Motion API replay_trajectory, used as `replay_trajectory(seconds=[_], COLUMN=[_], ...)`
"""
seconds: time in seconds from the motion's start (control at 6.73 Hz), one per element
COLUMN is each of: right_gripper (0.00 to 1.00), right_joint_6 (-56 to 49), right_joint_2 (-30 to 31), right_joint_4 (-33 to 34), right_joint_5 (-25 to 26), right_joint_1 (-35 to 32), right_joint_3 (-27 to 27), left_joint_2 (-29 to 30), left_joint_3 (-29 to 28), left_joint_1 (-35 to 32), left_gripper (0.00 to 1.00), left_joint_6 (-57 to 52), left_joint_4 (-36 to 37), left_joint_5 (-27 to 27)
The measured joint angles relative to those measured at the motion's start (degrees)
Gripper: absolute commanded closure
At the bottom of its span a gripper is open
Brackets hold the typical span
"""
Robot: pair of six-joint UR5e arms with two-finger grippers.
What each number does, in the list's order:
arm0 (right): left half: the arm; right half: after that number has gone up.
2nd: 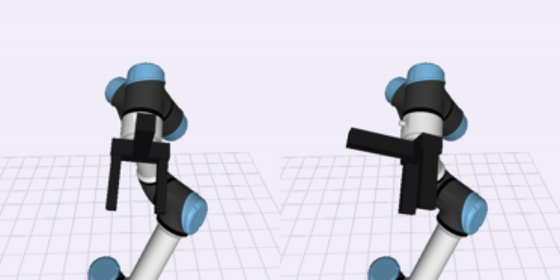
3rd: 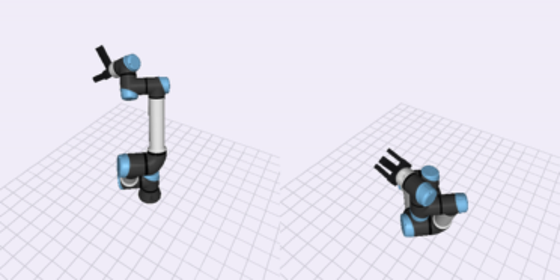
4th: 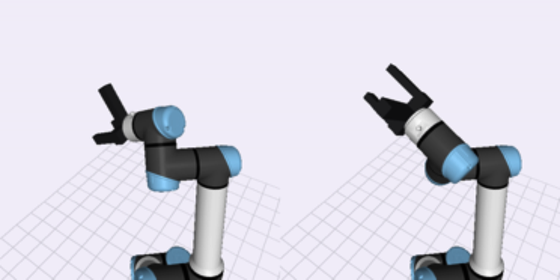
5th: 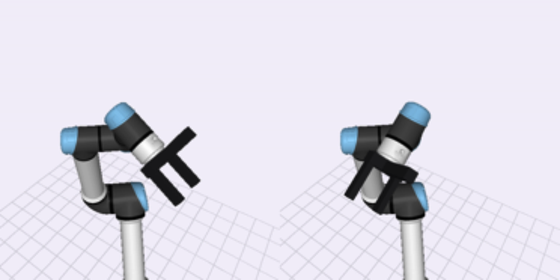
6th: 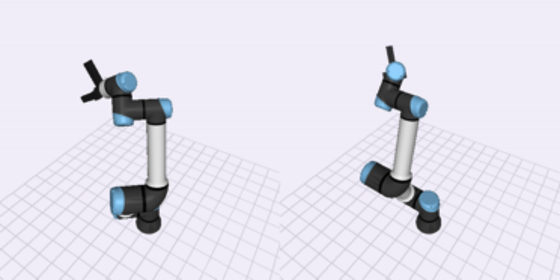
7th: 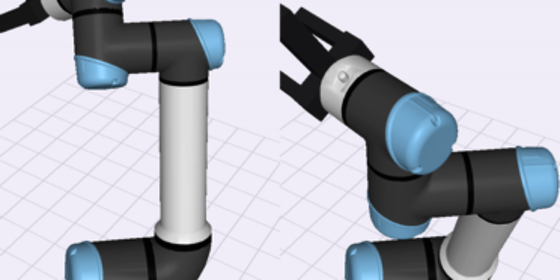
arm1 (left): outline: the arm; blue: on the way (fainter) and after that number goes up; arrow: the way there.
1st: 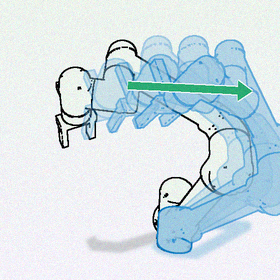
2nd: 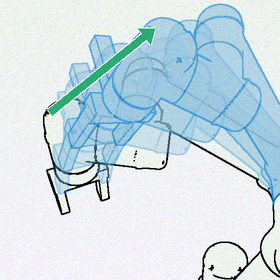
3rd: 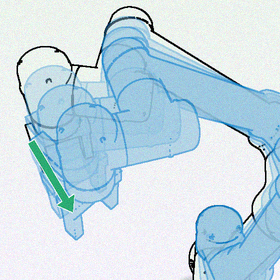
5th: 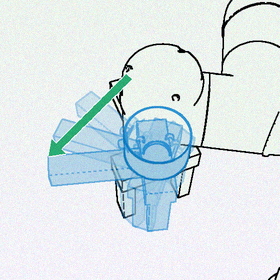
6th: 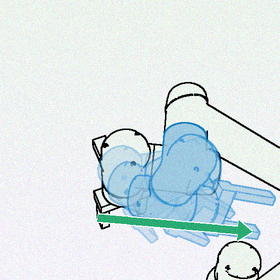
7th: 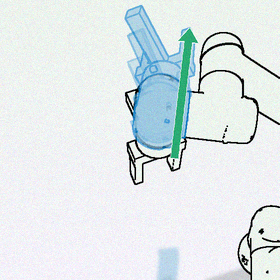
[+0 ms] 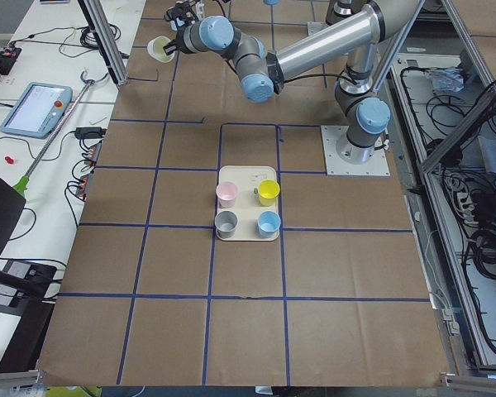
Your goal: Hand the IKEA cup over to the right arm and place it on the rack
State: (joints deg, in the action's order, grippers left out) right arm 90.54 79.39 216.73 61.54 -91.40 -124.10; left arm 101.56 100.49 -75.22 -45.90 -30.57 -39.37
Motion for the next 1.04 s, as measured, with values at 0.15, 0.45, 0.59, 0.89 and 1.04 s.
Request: replay_trajectory(seconds=[0.15, 0.45, 0.59, 0.89, 1.04], right_gripper=[0.0, 0.0, 0.0, 0.0, 0.0], right_joint_6=[1.93, 3.79, 3.94, 3.84, 3.64], right_joint_2=[0.01, -0.05, -0.09, -0.63, -1.49], right_joint_4=[0.06, 0.09, 0.08, -0.28, -0.46], right_joint_5=[0.06, 0.5, 1.96, 4.16, 4.21], right_joint_1=[-0.03, -0.08, -0.09, -0.4, -0.52], right_joint_3=[-0.09, -0.13, -0.08, 0.12, 0.9], left_joint_2=[0.89, 1.81, 2.5, 3.67, 3.97], left_joint_3=[0.88, 5.11, 7.73, 9.71, 9.97], left_joint_1=[-1.11, -3.45, -4.78, -8.46, -10.0], left_gripper=[1.0, 1.0, 1.0, 1.0, 1.0], left_joint_6=[0.97, 2.04, 3.58, 7.24, 7.78], left_joint_4=[4.79, 12.77, 18.83, 27.73, 29.44], left_joint_5=[1.94, 3.05, 3.15, 3.43, 4.15])
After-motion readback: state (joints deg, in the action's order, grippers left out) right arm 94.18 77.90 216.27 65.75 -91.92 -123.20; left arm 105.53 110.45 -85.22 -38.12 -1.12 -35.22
